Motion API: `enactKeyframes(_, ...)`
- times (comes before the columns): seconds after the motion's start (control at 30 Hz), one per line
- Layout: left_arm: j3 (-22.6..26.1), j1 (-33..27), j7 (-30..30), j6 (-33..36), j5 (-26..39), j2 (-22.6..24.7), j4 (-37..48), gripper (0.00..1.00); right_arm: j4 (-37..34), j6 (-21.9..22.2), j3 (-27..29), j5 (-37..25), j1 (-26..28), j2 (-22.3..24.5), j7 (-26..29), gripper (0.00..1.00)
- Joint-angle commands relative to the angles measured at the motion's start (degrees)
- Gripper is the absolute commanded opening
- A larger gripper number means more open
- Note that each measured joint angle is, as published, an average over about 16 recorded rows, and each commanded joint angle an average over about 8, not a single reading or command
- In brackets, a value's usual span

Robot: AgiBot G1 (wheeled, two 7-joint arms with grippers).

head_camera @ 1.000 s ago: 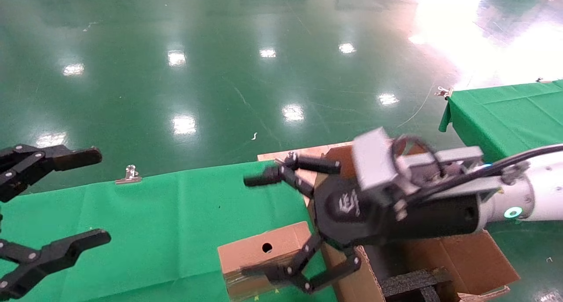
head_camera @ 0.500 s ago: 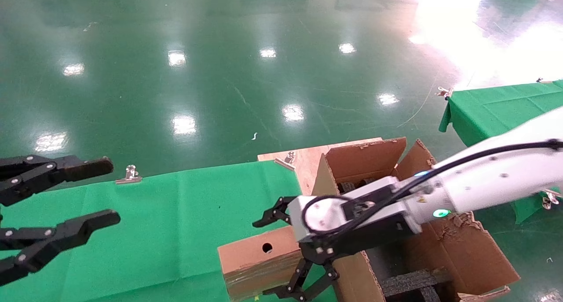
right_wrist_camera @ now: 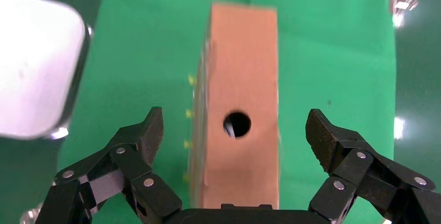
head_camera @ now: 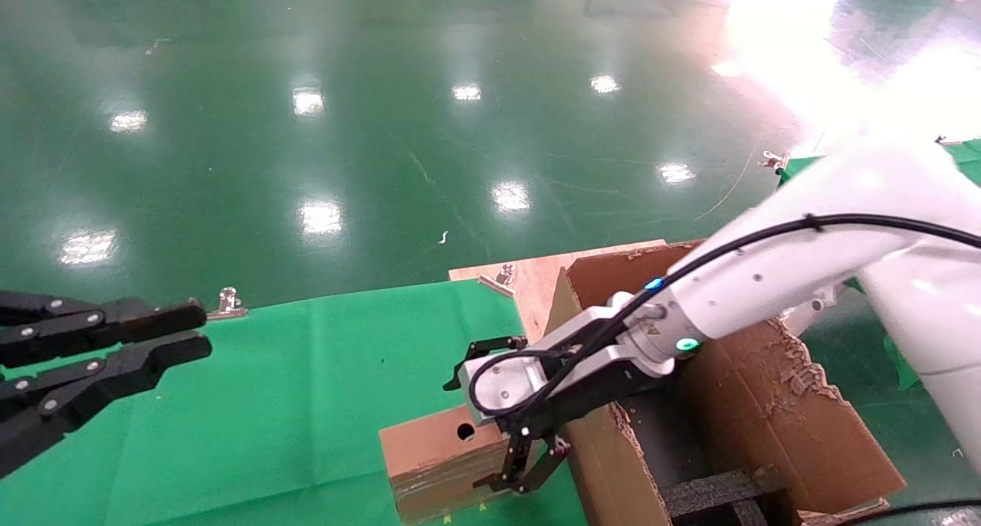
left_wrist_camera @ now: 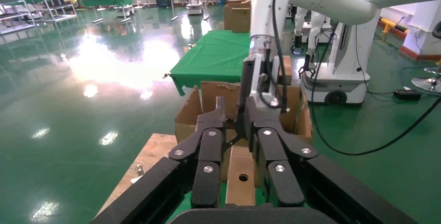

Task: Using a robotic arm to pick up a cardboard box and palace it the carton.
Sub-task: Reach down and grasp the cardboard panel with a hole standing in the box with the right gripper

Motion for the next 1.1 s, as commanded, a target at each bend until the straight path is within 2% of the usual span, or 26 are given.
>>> enactKeyframes(0.03,0.00,0.00,0.00,0.00,0.00,0.00,0.00,0.00,-0.31,-0.08,-1.41,-2.18,1.17,-1.11,-0.12,1.00)
enactKeyframes(0.17,0.00,0.00,0.00,0.00,0.00,0.00,0.00,0.00,-0.08,0.07,-3.67,-5.04,2.46,-2.63,-0.48,1.00)
enactKeyframes(0.2,0.00,0.00,0.00,0.00,0.00,0.00,0.00,0.05,-0.01,0.16,-4.09,-5.52,2.67,-2.92,-0.59,1.00)
enactKeyframes(0.23,0.00,0.00,0.00,0.00,0.00,0.00,0.00,0.17,0.06,0.24,-4.47,-5.93,2.84,-3.18,-0.69,1.00)
enactKeyframes(0.27,0.00,0.00,0.00,0.00,0.00,0.00,0.00,0.30,0.08,0.32,-4.75,-6.21,2.97,-3.39,-0.74,0.95)
enactKeyframes(0.3,0.00,0.00,0.00,0.00,0.00,0.00,0.00,0.42,0.12,0.39,-4.98,-6.42,3.07,-3.56,-0.79,0.85)
enactKeyframes(0.43,0.00,0.00,0.00,-0.01,0.00,0.00,0.01,0.92,-0.03,0.53,-5.71,-6.96,3.51,-4.19,-0.83,0.35)
enactKeyframes(0.47,0.00,0.01,0.00,-0.01,0.00,0.00,0.01,1.00,-0.08,0.54,-5.83,-7.04,3.59,-4.28,-0.82,0.23)
enactKeyframes(0.5,0.00,0.01,0.00,-0.01,0.00,0.00,0.01,1.00,-0.13,0.54,-5.92,-7.09,3.66,-4.36,-0.80,0.11)
enactKeyframes(0.57,0.00,0.01,0.00,-0.01,0.00,-0.01,0.01,1.00,-0.21,0.54,-6.06,-7.21,3.79,-4.47,-0.78,0.00)
enactKeyframes(1.1,0.00,0.01,0.00,-0.01,-0.01,-0.01,0.01,1.00,-0.03,0.58,-5.63,-6.82,3.46,-4.12,-0.78,0.00)
